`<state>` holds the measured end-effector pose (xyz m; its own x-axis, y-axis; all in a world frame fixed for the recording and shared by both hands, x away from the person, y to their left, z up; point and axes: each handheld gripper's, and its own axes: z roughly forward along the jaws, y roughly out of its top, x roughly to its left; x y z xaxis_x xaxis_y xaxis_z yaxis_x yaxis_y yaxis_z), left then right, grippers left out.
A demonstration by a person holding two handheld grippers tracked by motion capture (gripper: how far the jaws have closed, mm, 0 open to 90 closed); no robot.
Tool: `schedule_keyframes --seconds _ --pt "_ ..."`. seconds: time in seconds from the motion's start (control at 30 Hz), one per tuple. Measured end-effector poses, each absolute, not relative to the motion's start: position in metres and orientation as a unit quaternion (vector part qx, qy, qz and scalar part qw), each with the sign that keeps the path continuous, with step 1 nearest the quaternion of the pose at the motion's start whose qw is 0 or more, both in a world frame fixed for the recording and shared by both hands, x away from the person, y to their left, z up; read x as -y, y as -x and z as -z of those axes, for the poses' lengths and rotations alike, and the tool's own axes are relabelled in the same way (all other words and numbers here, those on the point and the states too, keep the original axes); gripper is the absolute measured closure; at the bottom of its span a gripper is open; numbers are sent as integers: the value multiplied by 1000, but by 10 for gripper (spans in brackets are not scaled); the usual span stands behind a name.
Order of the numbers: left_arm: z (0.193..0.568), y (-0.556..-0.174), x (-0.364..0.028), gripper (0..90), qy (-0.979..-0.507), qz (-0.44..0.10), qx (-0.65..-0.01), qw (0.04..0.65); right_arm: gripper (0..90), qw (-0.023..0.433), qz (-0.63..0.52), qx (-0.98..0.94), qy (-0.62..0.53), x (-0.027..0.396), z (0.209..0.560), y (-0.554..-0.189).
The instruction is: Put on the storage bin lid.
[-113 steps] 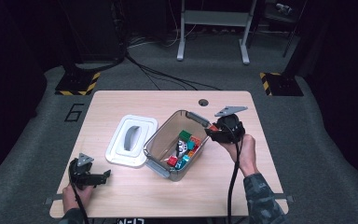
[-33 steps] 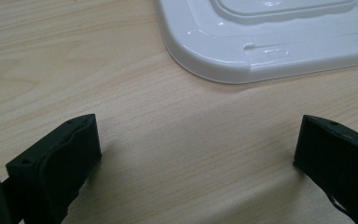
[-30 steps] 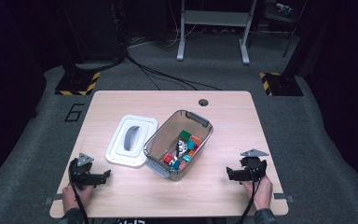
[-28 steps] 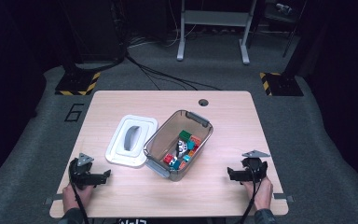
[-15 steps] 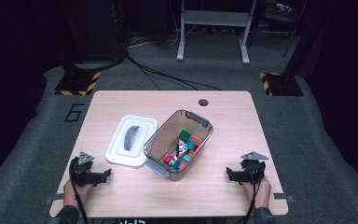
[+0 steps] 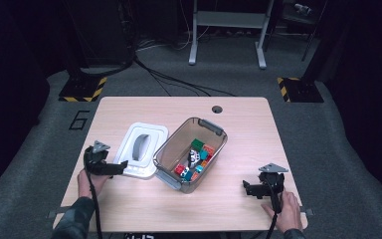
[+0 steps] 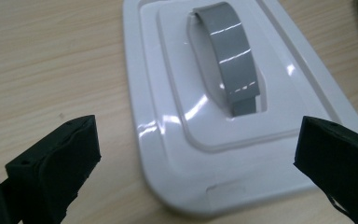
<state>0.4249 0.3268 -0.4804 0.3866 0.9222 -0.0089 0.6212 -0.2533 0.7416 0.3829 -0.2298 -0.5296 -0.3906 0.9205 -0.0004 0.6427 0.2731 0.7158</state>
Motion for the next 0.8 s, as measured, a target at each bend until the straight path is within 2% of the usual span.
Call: schedule_keyframes --seconds 0.27,0.3,0.33,0.37,0.4,0.43,0.5,0.53,0.57,0.63,0.67,0.8 --pt "474 -463 -286 36 -773 -198 -500 336 0 214 -324 -765 -514 229 530 -382" --pt "474 -466 -282 63 -776 -197 -500 331 0 214 -324 -765 -514 229 530 -382" --pt "477 -474 -274 150 -783 -194 -498 317 0 213 -324 -765 -514 229 530 -382" --pt "477 -474 -274 153 -783 -194 -498 317 0 213 -324 -765 -514 229 530 -382" --pt "478 -477 -271 199 -786 -189 -500 310 0 214 -324 -765 -514 229 530 -382" --pt "481 -483 -267 267 -785 -186 -513 293 0 213 -324 -765 -514 229 530 -382" --pt "483 -486 -267 287 -781 -183 -519 295 0 213 -324 -765 -514 229 530 -382" --pt "484 -487 -265 337 -776 -186 -530 287 0 213 -324 -765 -514 229 530 -382" --pt "485 -489 -265 446 -775 -189 -533 283 0 214 -324 -765 -514 229 530 -382" --pt "487 -490 -265 509 -770 -190 -541 280 0 213 -324 -765 -514 229 530 -382" --pt "488 -491 -265 597 -770 -194 -545 270 0 213 -324 -765 -514 229 530 -382" --pt "488 -490 -270 656 -758 -186 -560 279 0 213 -324 -765 -514 229 530 -382"
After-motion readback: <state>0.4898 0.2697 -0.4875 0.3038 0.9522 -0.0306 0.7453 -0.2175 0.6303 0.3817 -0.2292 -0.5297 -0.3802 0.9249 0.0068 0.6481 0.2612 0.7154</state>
